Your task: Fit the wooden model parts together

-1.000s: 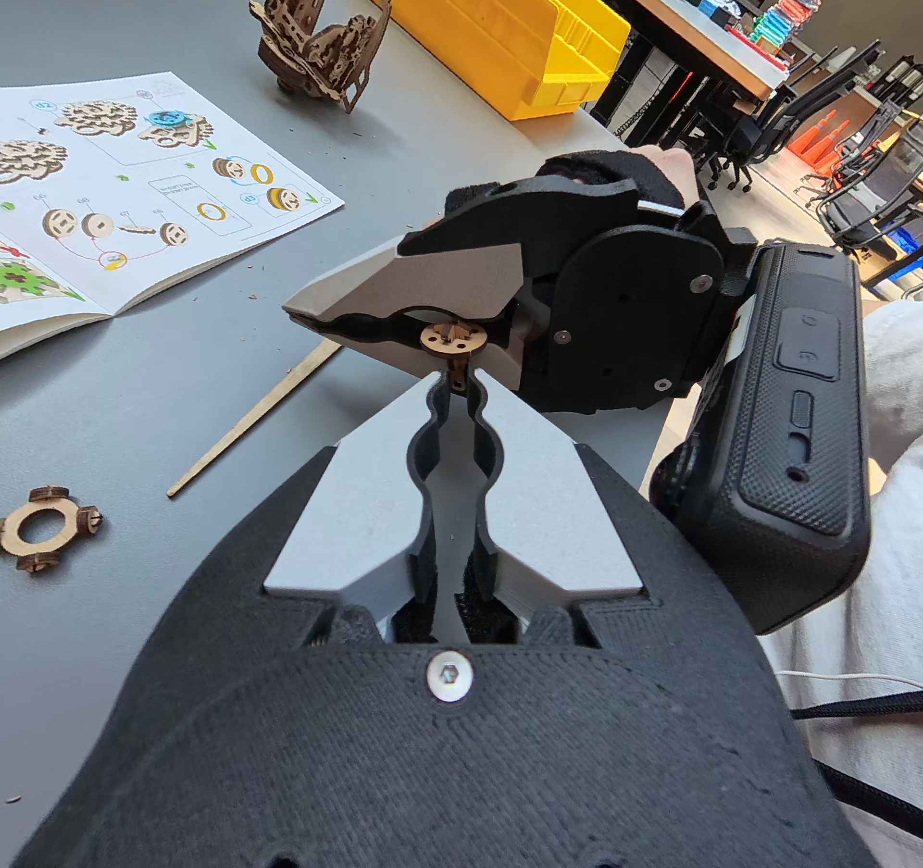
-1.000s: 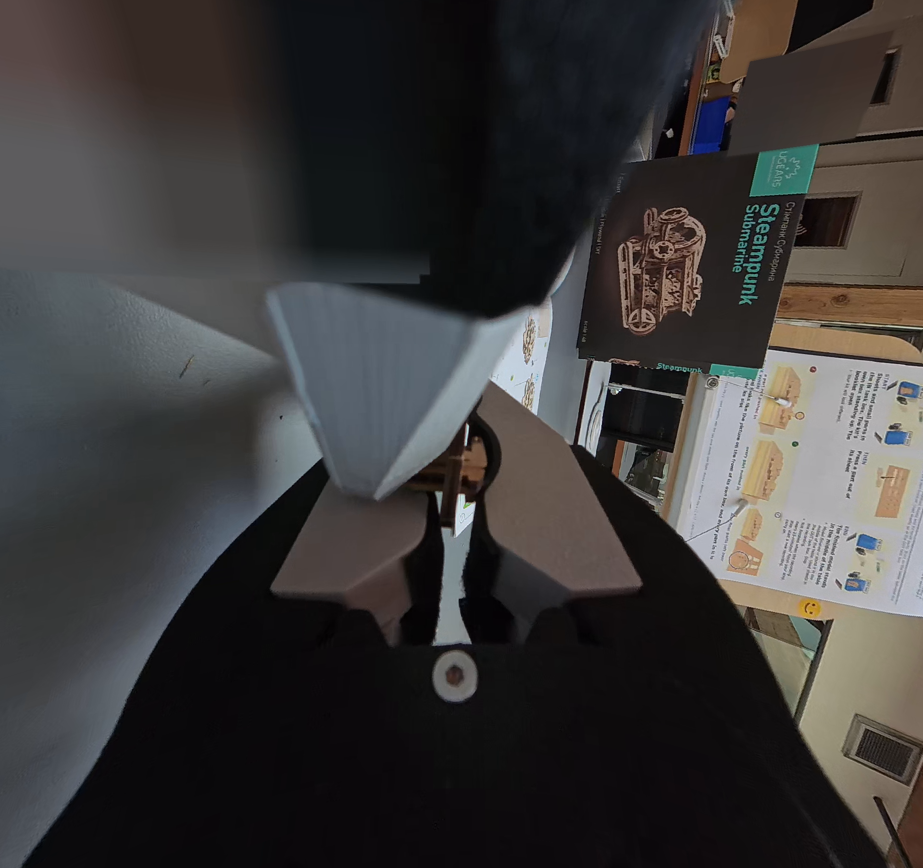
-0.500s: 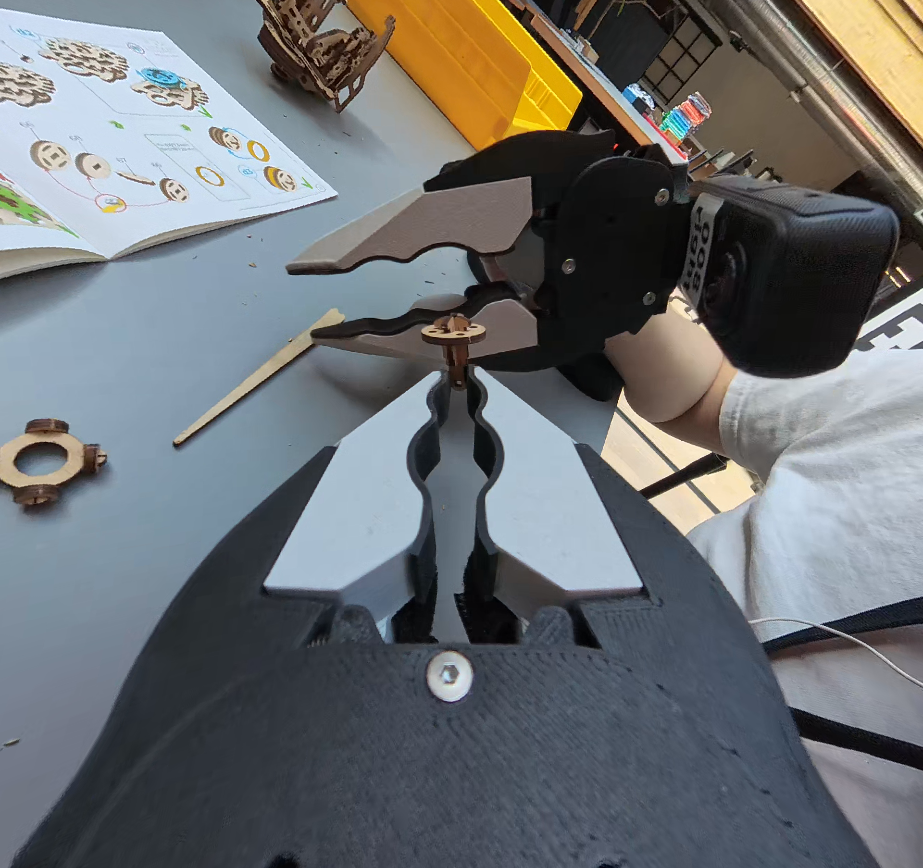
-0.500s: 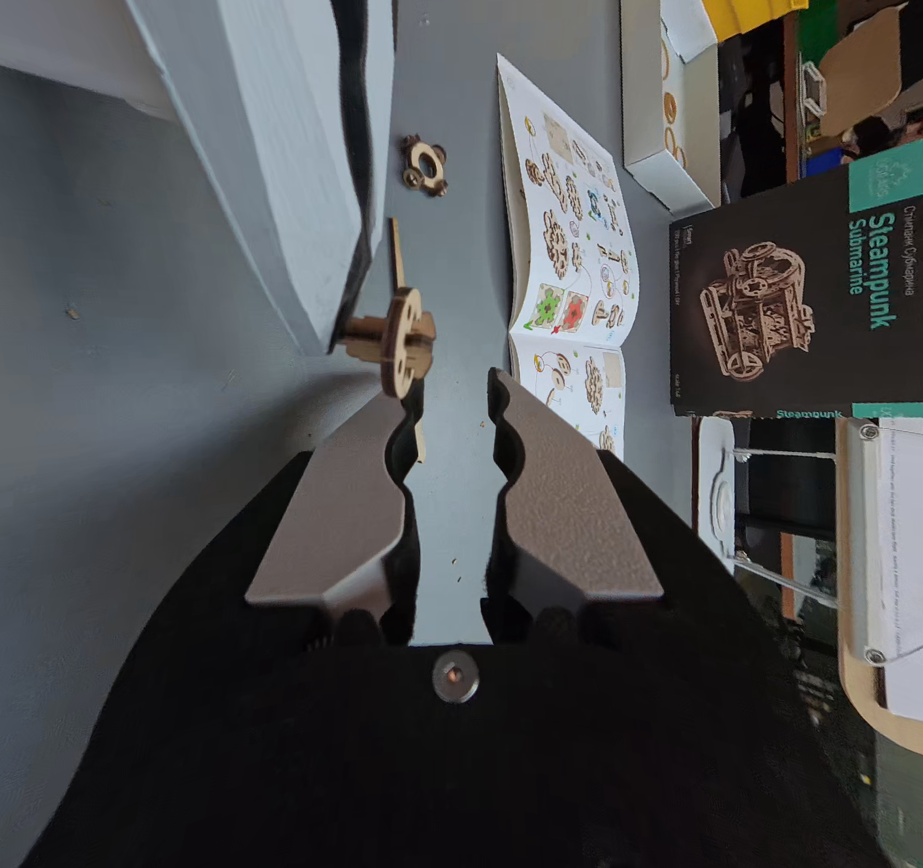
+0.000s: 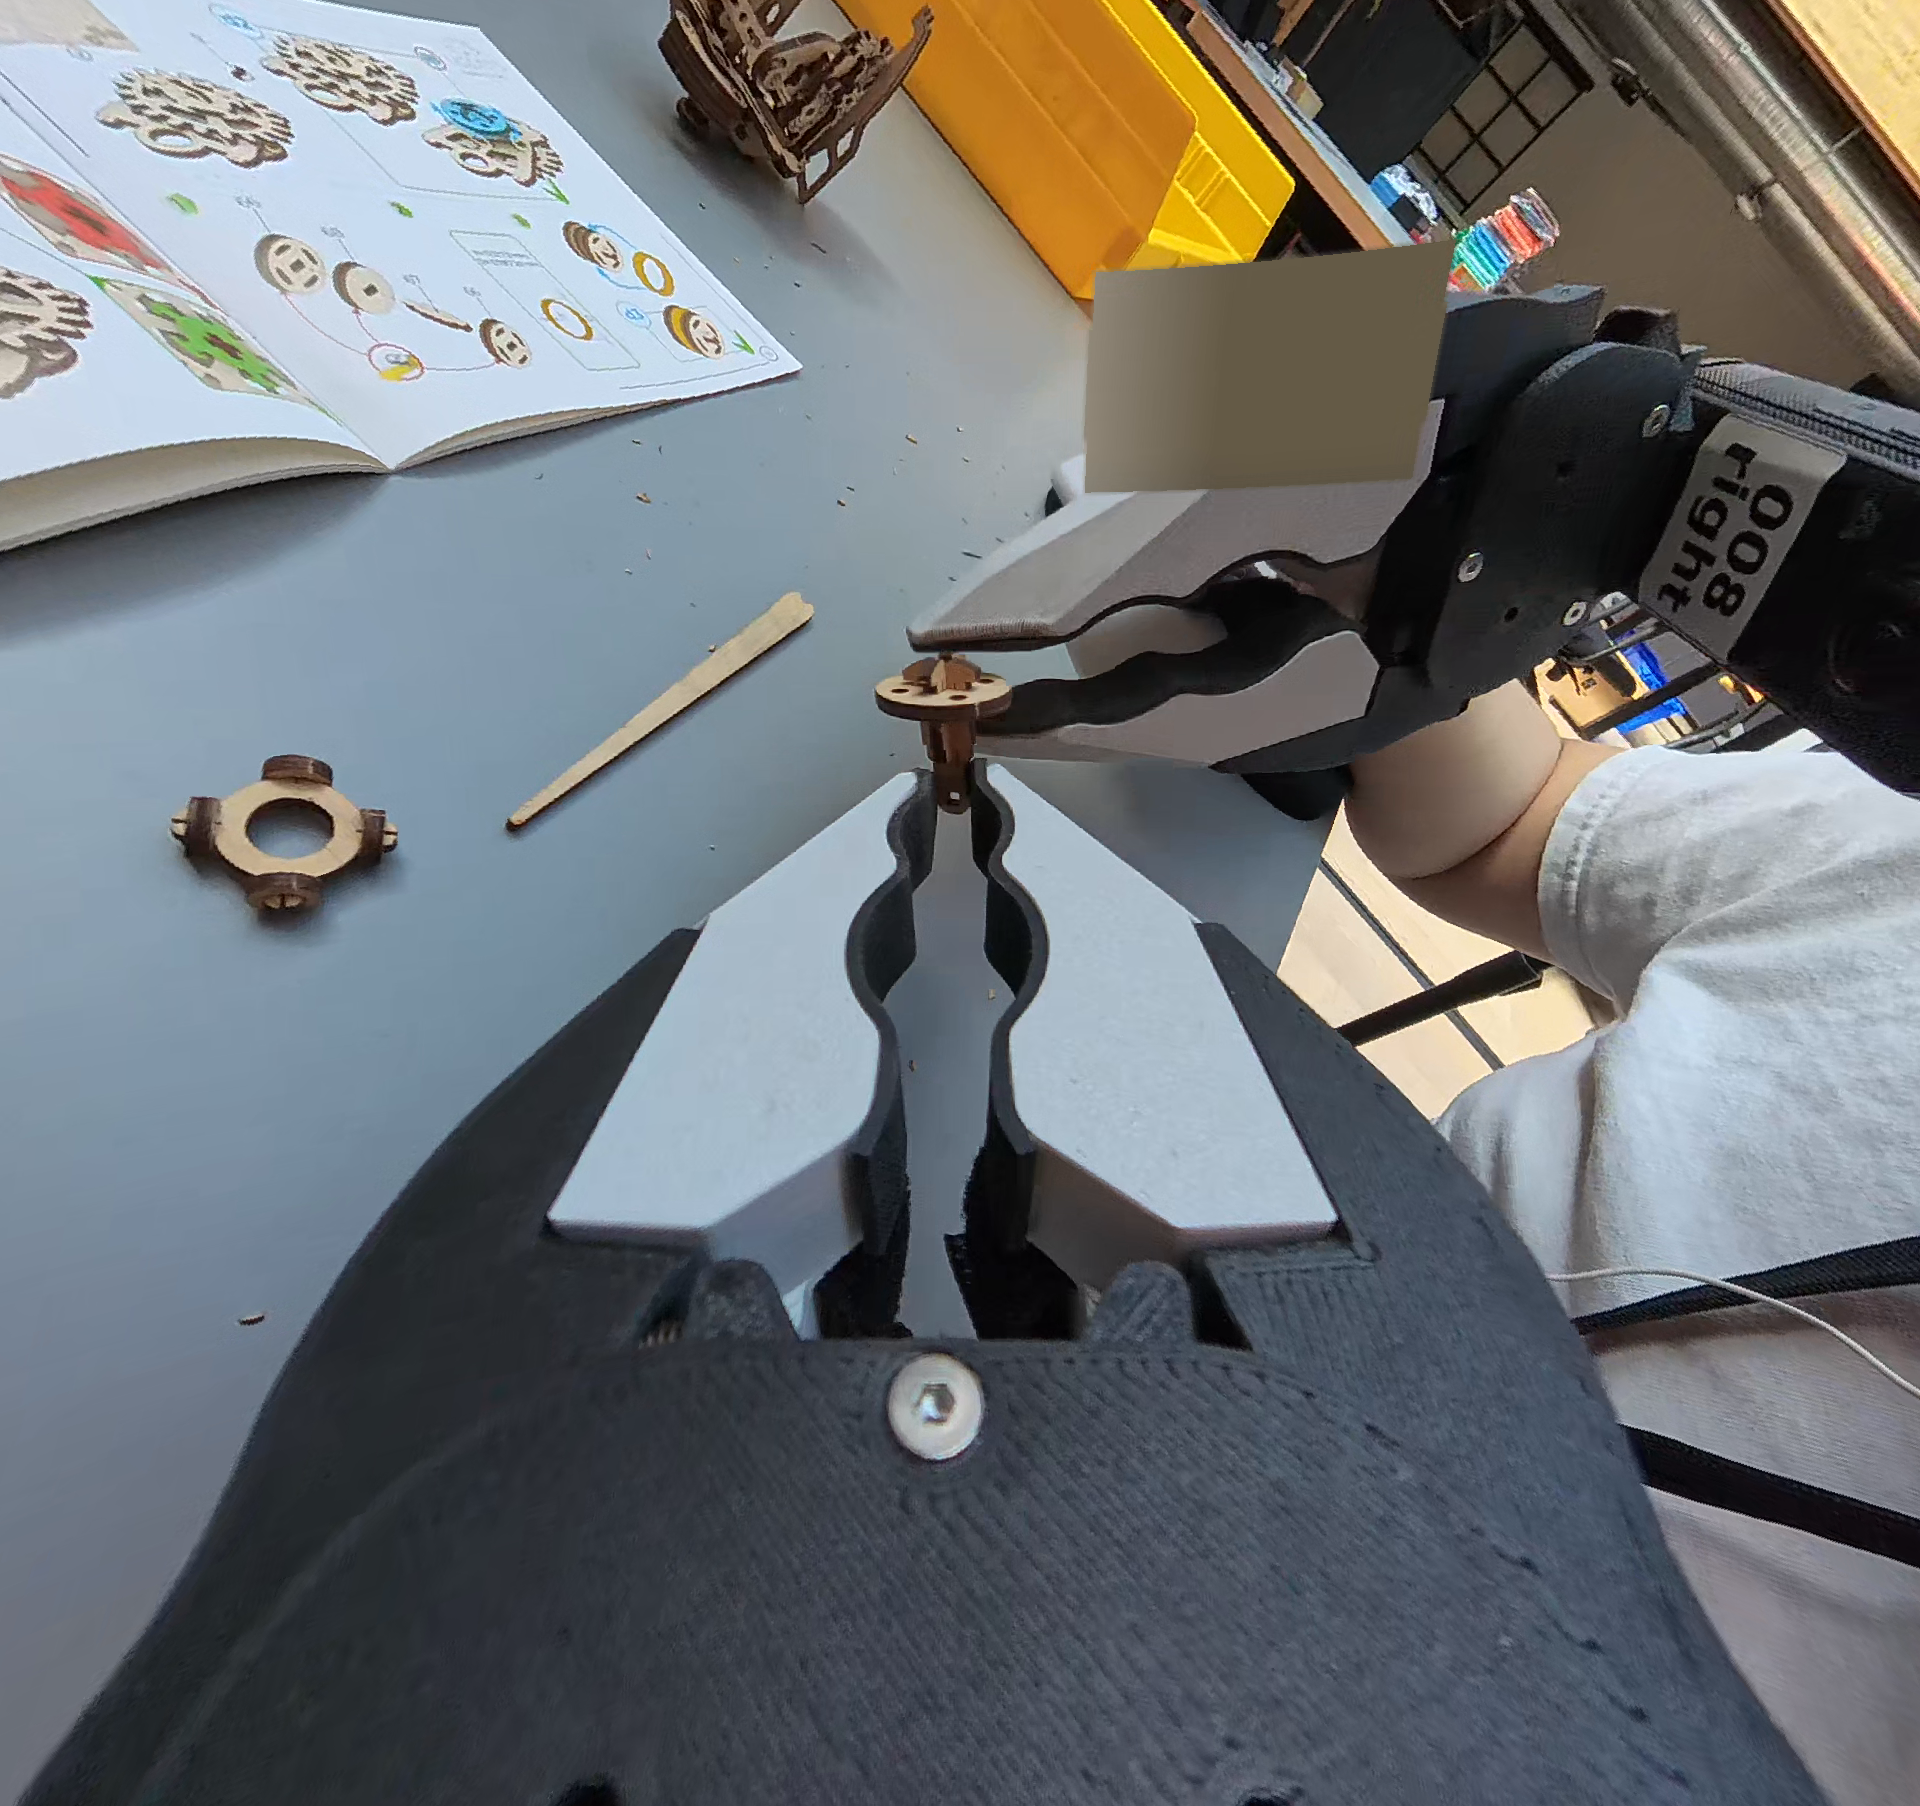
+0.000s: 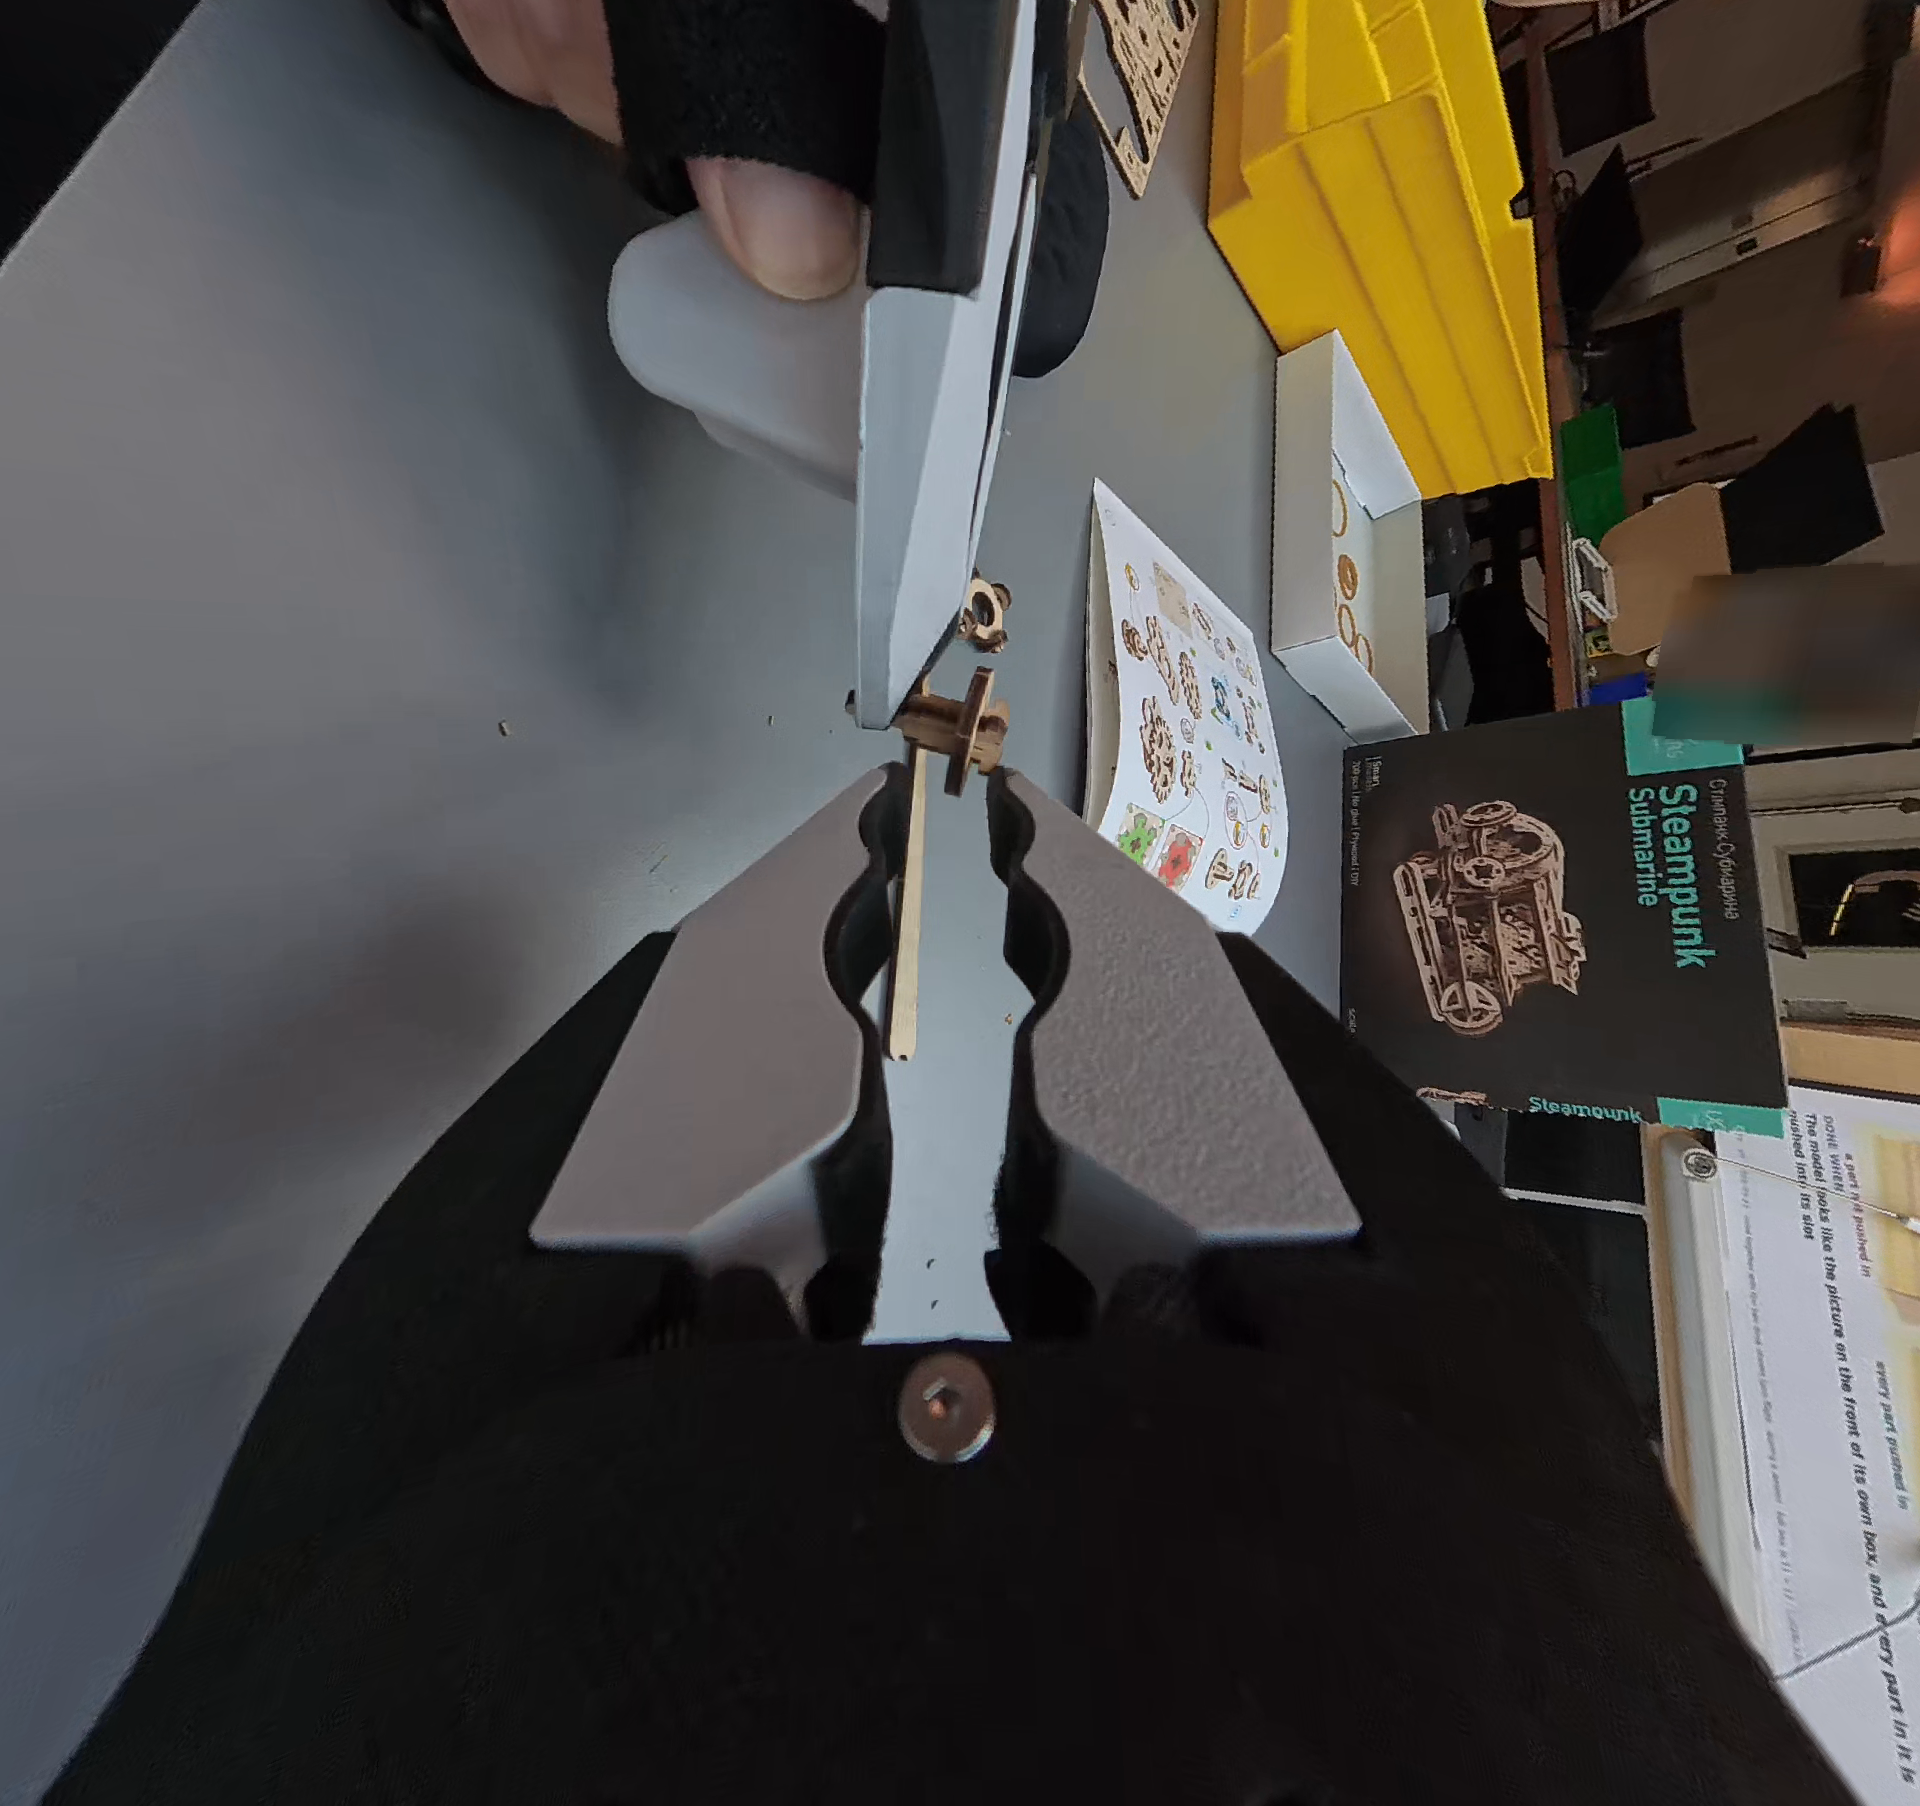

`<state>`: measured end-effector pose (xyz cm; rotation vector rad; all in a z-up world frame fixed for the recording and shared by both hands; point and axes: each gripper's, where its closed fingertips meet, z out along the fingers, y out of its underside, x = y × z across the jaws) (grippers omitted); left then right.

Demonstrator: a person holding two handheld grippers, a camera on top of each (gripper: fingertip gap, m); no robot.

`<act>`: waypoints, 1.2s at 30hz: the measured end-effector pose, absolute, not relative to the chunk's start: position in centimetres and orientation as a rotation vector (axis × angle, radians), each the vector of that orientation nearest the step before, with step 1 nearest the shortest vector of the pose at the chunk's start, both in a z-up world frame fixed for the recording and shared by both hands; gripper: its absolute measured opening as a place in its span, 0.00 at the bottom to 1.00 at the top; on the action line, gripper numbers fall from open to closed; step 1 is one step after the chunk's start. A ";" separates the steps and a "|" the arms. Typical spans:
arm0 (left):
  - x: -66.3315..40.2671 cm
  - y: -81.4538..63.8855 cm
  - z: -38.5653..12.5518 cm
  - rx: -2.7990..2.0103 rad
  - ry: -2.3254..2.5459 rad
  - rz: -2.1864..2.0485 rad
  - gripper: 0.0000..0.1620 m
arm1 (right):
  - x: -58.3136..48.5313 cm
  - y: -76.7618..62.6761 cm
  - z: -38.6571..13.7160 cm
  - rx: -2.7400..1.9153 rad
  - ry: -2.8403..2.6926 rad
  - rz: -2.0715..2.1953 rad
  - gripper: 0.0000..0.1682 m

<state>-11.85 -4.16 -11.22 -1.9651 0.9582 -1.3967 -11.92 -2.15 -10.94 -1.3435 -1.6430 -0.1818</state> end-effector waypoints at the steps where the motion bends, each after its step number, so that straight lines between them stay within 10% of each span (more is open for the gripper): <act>1: -11.9 -4.2 -11.3 -1.969 0.964 -1.396 0.03 | -12.0 -2.3 -10.9 -1.348 -1.641 -0.163 0.08; 36: -11.7 -4.9 -11.3 -1.963 1.028 -1.372 0.03 | -12.5 -2.3 -10.8 -1.281 -1.648 -0.239 0.05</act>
